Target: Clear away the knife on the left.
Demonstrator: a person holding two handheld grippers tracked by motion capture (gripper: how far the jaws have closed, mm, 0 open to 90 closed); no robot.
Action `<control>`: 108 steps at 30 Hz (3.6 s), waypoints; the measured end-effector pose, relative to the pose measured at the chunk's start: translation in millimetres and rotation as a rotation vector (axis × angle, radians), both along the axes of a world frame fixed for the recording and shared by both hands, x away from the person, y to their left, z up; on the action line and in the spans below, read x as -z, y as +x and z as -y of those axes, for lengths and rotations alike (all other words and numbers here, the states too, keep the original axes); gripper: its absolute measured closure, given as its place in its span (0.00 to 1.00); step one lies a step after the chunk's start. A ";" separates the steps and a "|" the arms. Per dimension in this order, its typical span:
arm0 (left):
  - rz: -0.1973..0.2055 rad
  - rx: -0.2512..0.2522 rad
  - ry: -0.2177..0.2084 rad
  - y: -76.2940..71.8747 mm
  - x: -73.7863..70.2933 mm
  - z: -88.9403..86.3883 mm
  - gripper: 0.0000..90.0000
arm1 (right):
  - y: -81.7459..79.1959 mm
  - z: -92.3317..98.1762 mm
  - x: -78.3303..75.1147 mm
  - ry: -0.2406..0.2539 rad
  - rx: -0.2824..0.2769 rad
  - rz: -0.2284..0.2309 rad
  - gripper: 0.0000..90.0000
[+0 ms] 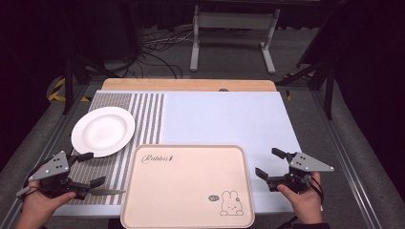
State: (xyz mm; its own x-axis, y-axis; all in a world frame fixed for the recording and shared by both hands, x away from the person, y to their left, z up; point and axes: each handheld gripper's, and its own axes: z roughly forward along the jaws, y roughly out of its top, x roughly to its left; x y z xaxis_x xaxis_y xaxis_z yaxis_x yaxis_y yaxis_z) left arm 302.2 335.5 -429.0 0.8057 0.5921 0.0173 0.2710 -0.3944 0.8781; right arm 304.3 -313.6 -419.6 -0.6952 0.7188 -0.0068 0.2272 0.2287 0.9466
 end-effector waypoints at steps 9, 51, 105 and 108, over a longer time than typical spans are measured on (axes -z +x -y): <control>-0.079 0.083 0.280 2.9 -6.8 -6.6 0.08 | 0.0 2.8 -3.4 -0.007 0.003 0.014 0.09; -0.263 0.289 0.808 28.6 -17.9 7.1 0.20 | -0.4 -1.6 2.1 -0.019 -0.024 -0.006 0.06; -0.363 0.569 1.163 39.5 5.2 21.4 0.89 | -2.5 -7.9 2.7 0.030 -0.127 -0.037 0.06; -0.369 0.565 1.157 39.2 5.9 22.0 0.89 | -2.8 -8.3 2.5 0.030 -0.128 -0.037 0.06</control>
